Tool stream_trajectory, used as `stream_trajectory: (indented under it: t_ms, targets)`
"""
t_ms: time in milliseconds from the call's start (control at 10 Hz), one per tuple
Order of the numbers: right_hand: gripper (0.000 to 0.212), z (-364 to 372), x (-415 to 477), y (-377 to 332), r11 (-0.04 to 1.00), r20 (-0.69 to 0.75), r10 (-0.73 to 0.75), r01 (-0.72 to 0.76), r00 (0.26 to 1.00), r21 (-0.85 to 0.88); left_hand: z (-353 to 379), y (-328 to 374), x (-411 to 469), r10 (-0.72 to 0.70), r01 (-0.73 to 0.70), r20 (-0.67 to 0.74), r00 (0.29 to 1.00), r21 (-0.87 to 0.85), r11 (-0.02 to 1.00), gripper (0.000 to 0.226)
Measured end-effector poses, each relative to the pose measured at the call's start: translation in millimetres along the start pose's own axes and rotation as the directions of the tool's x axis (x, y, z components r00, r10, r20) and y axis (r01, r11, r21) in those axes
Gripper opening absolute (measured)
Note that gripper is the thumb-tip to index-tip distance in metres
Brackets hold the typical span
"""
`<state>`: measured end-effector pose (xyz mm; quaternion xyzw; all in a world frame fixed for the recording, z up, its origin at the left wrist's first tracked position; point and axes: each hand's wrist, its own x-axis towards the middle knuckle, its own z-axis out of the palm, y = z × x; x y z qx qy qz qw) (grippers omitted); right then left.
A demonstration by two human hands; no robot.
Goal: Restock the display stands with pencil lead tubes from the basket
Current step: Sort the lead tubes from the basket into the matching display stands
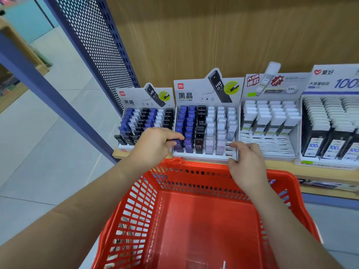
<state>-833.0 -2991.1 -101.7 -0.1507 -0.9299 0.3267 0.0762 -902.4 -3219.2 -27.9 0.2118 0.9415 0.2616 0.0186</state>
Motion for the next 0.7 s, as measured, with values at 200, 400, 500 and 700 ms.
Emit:
stream_trajectory:
  t_ms: [200, 400, 500, 700]
  targets:
    - [0.032, 0, -1, 7, 0.999, -0.016, 0.028, -0.027, 0.999, 0.035, 16, -5, -1, 0.093, -0.088, -0.034, 0.995, 0.119, 0.989, 0.027]
    - [0.02, 7, -3, 11, 1.0, -0.086, 0.001, 0.001, 0.996, 0.027, 19, 2, 4, 0.007, 0.009, -0.172, 0.985, 0.093, 0.996, 0.016]
    - [0.014, 8, -4, 12, 1.0, -0.1, -0.005, 0.005, 0.995, 0.004, 22, 3, 6, 0.001, 0.018, -0.204, 0.979, 0.095, 0.995, 0.014]
    - [0.028, 1, -1, 13, 1.0, 0.011, -0.018, 0.018, 1.0, -0.026, 17, 8, 4, -0.068, 0.079, -0.193, 0.979, 0.048, 0.996, 0.021]
